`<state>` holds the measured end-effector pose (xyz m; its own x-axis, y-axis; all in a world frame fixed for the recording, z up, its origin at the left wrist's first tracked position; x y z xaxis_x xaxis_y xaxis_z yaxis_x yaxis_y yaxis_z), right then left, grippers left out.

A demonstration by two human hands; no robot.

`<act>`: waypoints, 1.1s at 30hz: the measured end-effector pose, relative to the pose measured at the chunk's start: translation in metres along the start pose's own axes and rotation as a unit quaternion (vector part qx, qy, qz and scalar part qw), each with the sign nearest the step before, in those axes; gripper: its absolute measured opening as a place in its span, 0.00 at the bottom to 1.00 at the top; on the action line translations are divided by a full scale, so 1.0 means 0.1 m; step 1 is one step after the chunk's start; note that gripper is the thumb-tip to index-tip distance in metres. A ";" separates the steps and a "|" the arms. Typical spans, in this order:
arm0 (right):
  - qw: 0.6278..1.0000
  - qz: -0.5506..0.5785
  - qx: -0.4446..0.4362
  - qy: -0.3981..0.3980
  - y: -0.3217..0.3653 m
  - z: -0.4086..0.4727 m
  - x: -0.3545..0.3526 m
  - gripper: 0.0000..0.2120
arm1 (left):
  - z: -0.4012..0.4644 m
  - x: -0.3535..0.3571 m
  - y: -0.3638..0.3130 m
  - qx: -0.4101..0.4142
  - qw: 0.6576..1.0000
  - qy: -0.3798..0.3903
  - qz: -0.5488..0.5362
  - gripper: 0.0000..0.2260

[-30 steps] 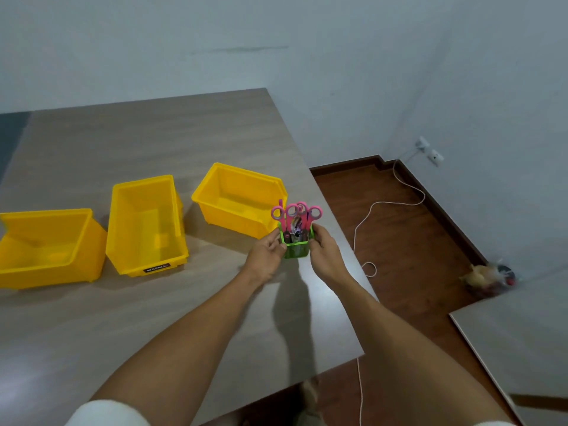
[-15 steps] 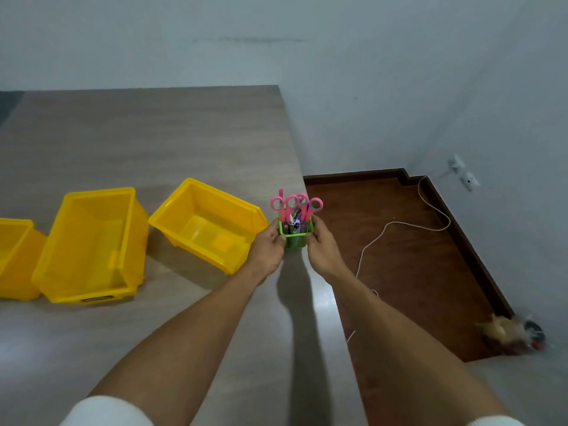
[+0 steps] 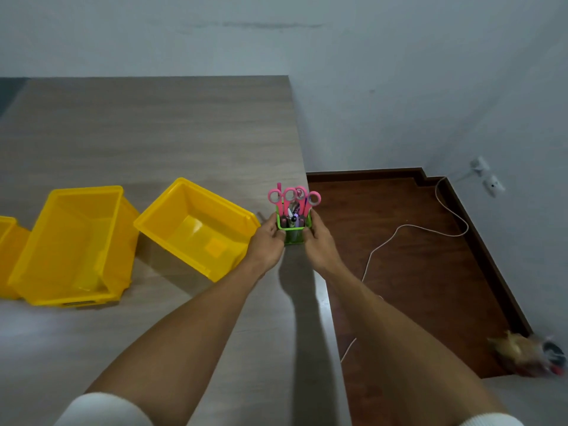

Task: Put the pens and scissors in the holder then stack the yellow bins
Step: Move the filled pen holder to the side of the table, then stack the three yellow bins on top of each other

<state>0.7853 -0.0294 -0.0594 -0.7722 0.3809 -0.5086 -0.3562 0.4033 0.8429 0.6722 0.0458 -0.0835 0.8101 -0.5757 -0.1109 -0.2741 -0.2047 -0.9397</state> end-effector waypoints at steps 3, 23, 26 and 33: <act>0.997 -0.011 0.080 -0.015 -0.06 -0.06 -0.03 0.24 | -0.12 -0.07 -0.14 -0.003 0.998 -0.044 0.054 0.18; 0.992 -0.080 -0.095 0.010 1.12 -0.30 0.67 0.22 | -1.23 -1.81 -0.28 0.043 0.920 -0.372 0.120 0.27; 0.989 -0.118 -0.081 0.043 1.15 -0.16 0.80 0.25 | -1.19 -1.86 0.02 -0.036 0.935 -0.347 0.072 0.35; 0.983 -0.157 -0.054 0.075 0.95 -0.01 1.00 0.26 | -1.08 -1.79 0.33 -0.061 0.957 -0.284 -0.006 0.28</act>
<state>0.6737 0.0460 -0.0304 -0.6806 0.1218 -0.7224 -0.6371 0.3884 0.6658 0.4626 0.0564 -0.0596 0.9550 -0.0577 -0.2908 -0.2937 -0.3190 -0.9011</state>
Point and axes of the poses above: each hand's wrist, its own z-axis towards the middle knuckle, its own x-axis out of the palm, y = z × x, the point moved 8 cm from there along z, towards the middle knuckle, and after that the axes turned 8 degrees about -z, right-handed, at the moved point
